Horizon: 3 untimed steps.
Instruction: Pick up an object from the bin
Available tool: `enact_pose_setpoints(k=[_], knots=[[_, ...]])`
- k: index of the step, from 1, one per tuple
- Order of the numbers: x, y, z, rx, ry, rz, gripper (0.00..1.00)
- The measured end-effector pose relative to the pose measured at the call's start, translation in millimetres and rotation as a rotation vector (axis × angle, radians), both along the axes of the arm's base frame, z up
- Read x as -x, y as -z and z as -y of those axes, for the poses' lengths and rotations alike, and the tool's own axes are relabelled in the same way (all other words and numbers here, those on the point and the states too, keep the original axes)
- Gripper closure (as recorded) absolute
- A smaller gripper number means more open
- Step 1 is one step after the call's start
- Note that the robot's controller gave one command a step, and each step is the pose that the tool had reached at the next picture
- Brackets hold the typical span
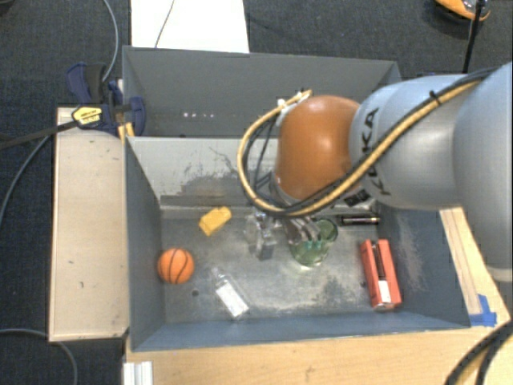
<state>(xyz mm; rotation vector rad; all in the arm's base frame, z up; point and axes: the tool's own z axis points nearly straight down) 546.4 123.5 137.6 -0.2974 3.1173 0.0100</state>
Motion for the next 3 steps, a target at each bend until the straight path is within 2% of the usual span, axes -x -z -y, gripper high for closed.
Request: enact_pose_setpoints(k=[1, 2, 3], knots=[[-0.9, -15, -3, -0.001, -0.003, 0.004, 1.00], [11.6, 22, 15, -0.002, 0.023, 0.004, 0.00], [13.7, 27, 17, -0.001, 0.028, 0.000, 0.00]])
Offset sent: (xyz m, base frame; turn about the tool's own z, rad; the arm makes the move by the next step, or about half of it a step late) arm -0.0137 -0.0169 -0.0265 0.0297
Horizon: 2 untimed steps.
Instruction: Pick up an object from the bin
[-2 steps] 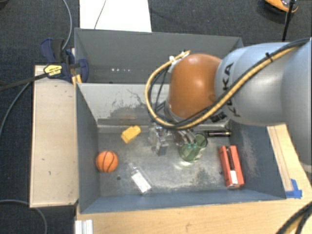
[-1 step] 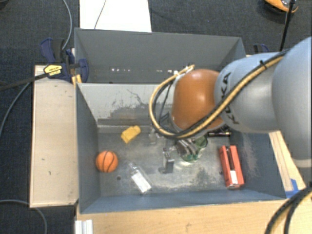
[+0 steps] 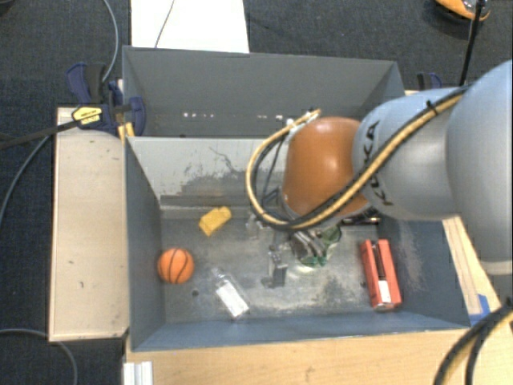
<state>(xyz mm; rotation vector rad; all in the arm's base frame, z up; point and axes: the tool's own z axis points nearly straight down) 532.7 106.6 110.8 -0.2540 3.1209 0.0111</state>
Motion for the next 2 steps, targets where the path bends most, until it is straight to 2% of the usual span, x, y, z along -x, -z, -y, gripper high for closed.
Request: enact_pose_setpoints(k=[1, 2], knots=[[-23.1, -9, -34, 0.001, -0.023, 0.003, 0.00], [-18.1, 0, -86, 0.000, -0.066, 0.007, 0.00]])
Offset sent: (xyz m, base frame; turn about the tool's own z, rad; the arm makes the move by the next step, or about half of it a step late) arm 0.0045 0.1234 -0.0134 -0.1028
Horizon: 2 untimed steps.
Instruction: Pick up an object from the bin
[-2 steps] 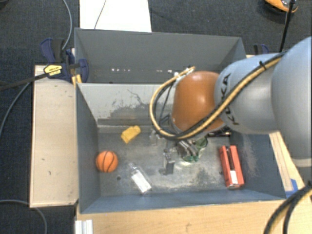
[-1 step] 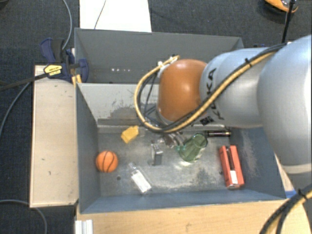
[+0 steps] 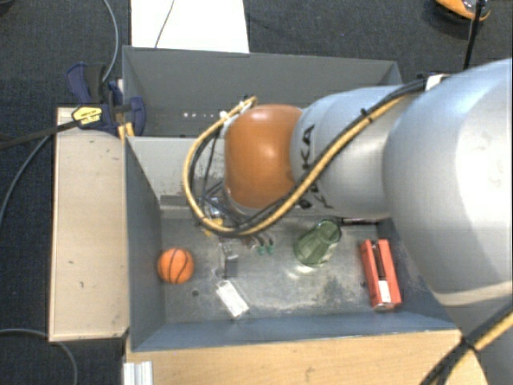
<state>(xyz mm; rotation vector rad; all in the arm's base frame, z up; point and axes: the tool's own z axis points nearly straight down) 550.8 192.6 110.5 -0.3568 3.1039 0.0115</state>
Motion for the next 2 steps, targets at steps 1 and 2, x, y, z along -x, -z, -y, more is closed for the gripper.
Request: enact_pose_setpoints(k=[1, 2], knots=[[9.7, 25, -33, -0.003, 0.053, -0.002, 0.00], [-19.1, 20, -57, 0.010, -0.171, -0.001, 1.00]])
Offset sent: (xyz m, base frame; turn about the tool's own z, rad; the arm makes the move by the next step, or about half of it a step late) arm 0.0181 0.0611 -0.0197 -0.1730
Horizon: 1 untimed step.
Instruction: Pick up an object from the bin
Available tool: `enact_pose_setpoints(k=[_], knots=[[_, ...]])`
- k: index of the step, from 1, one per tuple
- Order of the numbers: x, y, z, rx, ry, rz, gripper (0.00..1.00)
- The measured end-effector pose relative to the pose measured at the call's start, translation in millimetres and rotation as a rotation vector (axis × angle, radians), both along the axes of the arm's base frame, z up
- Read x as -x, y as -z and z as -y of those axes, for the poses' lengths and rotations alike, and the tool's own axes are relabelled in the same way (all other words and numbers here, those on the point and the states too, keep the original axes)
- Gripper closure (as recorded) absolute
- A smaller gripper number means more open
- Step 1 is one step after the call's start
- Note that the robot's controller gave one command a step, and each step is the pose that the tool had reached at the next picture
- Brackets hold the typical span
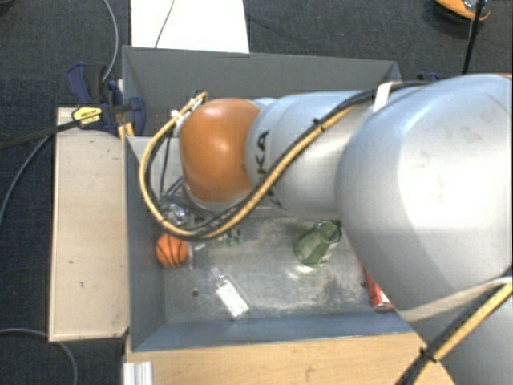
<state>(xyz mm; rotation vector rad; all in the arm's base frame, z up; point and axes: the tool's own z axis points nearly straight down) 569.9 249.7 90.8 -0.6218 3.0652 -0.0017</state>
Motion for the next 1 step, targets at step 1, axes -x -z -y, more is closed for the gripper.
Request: enact_pose_setpoints(k=[1], knots=[[0.0, 0.0, 0.0, 0.000, 0.001, 0.000, 1.00]])
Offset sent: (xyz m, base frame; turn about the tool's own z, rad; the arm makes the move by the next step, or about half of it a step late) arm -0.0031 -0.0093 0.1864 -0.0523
